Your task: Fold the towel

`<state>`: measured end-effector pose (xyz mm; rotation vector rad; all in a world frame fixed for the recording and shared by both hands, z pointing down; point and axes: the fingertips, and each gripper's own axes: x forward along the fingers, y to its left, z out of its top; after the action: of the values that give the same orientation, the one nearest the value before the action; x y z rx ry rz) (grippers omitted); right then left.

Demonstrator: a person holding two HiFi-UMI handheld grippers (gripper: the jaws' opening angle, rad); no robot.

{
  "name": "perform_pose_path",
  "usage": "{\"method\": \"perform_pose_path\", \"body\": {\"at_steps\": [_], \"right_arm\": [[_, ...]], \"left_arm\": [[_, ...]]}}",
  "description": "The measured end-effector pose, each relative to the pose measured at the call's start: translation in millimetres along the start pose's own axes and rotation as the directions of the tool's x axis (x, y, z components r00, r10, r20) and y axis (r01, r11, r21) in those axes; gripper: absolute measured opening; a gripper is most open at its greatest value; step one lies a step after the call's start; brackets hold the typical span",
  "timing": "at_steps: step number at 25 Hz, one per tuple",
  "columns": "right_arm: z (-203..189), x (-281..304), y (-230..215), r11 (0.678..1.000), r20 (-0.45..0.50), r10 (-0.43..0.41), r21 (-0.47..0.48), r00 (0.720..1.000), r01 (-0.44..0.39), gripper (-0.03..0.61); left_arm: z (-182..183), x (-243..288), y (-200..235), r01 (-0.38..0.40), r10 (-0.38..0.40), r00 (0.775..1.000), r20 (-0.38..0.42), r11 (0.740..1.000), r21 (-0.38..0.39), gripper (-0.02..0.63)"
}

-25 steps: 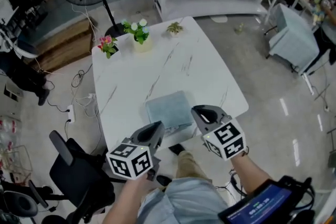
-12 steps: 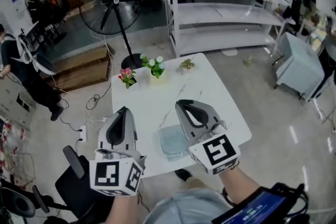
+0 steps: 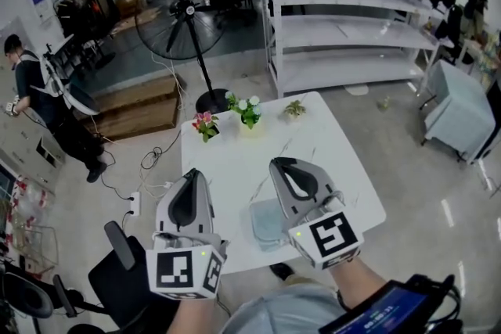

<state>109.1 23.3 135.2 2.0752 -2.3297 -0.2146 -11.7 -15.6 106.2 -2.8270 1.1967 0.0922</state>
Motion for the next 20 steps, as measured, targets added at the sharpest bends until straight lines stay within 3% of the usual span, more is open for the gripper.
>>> {"method": "perform_pose_path", "body": {"at_steps": [20], "right_arm": [[8.7,3.5,8.0,1.0,0.036,0.031,-0.002,0.999,-0.031,0.015]], "left_arm": [[5.1,-0.7,1.5,-0.023,0.023,1.0,0.017,0.999,0.024,0.008]]}}
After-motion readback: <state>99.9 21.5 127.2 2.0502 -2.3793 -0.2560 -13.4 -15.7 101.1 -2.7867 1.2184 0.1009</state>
